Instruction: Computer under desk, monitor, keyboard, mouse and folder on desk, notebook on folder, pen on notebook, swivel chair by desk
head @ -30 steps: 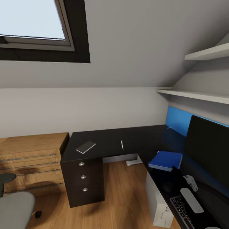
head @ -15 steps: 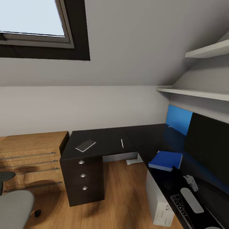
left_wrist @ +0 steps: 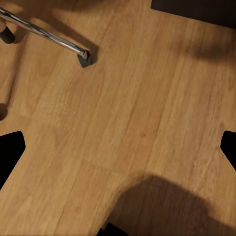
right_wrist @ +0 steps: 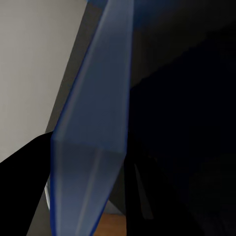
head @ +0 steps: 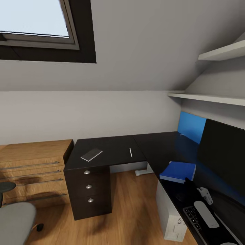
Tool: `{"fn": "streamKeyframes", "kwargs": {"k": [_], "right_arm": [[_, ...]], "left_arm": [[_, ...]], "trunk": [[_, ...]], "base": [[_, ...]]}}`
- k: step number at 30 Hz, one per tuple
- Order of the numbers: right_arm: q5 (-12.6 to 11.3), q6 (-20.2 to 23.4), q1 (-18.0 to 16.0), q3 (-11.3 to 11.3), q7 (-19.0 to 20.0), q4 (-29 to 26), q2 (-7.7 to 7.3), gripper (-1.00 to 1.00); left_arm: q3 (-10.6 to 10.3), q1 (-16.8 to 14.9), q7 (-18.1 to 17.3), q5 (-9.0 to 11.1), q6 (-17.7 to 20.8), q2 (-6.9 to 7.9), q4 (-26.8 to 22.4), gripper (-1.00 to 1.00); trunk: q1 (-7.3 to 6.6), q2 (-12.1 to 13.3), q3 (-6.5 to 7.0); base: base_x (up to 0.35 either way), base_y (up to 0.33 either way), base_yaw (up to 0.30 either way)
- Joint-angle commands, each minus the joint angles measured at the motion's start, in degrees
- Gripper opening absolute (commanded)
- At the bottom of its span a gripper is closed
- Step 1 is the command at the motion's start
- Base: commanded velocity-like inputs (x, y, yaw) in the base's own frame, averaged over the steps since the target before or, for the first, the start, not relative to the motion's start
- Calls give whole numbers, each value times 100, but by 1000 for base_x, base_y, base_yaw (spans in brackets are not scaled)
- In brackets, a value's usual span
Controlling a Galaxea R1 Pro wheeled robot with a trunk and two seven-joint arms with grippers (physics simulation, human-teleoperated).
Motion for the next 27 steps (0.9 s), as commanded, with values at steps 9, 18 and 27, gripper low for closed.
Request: {"fn": "streamKeyframes", "kwargs": {"k": [9,18,27], "right_arm": [[-56,-24,-3,13,-21,-8,-11,-100],[-56,-24,-3,13,-21,-8,-40,-100],[-56,-15,-3,13,-21,-8,-38,-100]], "left_arm": [[-94,-1,21,-32,-18,-12,-5,100],[-82,-1,17,-43,-20,2,-5,100],[-42,-1,17,-23,-28,17,-5,100]], "trunk": [[0,-4,-7],[0,-4,-7],[0,-4,-7]], "base": [[0,0,0],[0,0,0],[17,-2,0]]}}
